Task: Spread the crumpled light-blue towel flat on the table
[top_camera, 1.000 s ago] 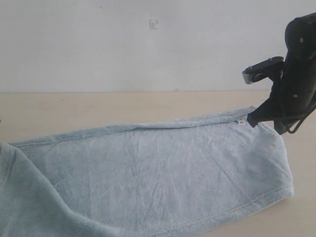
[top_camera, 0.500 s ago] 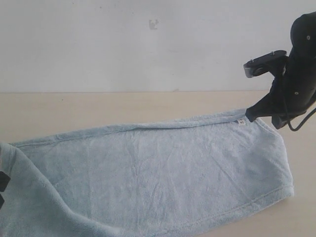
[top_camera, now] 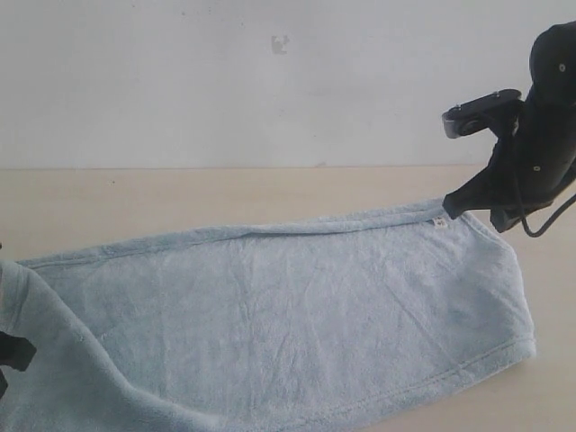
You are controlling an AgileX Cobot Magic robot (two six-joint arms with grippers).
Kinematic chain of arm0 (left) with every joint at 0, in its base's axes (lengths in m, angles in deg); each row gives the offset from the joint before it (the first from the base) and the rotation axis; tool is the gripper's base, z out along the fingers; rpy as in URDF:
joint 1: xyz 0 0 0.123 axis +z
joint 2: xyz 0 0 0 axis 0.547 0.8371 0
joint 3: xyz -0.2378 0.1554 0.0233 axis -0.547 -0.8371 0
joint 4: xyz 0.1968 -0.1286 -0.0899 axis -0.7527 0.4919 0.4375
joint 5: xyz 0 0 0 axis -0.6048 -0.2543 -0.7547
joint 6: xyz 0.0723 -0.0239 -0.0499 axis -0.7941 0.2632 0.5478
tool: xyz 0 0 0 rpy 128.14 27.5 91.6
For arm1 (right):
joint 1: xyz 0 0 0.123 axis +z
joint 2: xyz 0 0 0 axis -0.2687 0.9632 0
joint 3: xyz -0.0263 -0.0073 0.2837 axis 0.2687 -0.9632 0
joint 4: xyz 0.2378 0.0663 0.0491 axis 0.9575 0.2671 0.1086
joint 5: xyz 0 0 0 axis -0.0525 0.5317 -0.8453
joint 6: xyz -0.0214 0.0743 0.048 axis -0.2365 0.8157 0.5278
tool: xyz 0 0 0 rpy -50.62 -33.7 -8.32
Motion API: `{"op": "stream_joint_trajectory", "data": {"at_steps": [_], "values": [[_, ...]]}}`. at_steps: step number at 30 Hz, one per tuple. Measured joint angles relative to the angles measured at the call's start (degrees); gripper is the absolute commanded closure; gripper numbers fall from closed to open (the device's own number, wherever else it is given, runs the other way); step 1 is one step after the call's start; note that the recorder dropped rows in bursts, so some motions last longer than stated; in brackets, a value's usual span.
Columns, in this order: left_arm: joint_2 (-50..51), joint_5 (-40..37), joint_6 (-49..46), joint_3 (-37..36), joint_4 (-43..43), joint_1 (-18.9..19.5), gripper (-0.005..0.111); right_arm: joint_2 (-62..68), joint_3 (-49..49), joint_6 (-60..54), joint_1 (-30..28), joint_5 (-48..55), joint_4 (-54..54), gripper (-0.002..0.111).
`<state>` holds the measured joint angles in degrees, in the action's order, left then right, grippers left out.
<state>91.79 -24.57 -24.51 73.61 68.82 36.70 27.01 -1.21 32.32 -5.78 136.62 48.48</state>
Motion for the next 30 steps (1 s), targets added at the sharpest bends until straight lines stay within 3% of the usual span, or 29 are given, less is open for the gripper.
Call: {"op": "stream_joint_trajectory", "data": {"at_steps": [8,20,30], "values": [[7.91,-0.62,4.28,0.00,-5.03,0.00,0.103,0.00,0.00,-0.80,0.00,-0.86,1.64,0.107],[10.13,-10.98,17.62,-1.41,-20.18,-0.12,0.103,0.00,0.00,-2.24,0.00,-1.69,4.31,0.107],[-11.88,-2.49,19.98,-1.67,-20.84,-0.12,0.103,6.32,1.21,-3.26,-0.33,-5.47,4.51,0.107]]}}
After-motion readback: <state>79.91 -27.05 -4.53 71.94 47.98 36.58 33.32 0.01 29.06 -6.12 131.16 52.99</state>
